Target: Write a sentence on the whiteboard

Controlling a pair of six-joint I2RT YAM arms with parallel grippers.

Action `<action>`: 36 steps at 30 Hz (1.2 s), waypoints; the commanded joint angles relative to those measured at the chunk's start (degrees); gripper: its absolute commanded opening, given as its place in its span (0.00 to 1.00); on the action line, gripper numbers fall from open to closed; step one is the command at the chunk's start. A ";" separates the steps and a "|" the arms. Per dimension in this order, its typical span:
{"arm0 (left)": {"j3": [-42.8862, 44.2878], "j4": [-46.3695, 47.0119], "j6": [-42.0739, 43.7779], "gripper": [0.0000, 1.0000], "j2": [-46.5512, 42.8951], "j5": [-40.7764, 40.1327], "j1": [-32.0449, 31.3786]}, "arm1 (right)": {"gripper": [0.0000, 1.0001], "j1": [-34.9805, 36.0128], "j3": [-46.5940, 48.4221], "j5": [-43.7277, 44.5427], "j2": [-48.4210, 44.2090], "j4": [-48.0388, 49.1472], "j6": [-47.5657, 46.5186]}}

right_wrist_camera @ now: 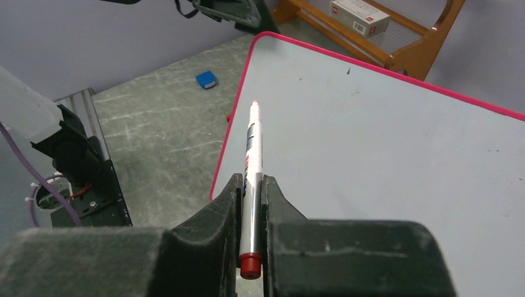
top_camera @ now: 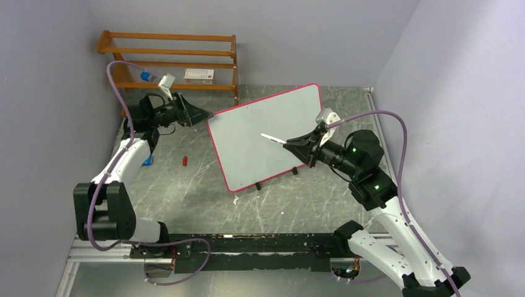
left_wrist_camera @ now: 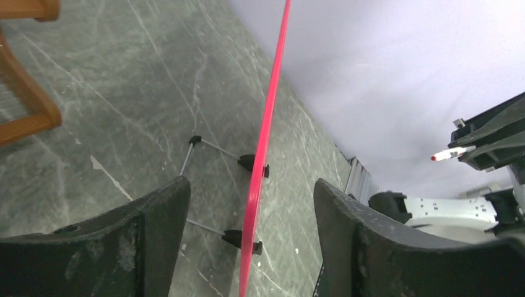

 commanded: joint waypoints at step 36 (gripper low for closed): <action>3.35 -5.78 13.70 0.05 6.67 10.40 -9.83 | 0.00 4.86 3.57 8.77 4.66 -2.21 0.87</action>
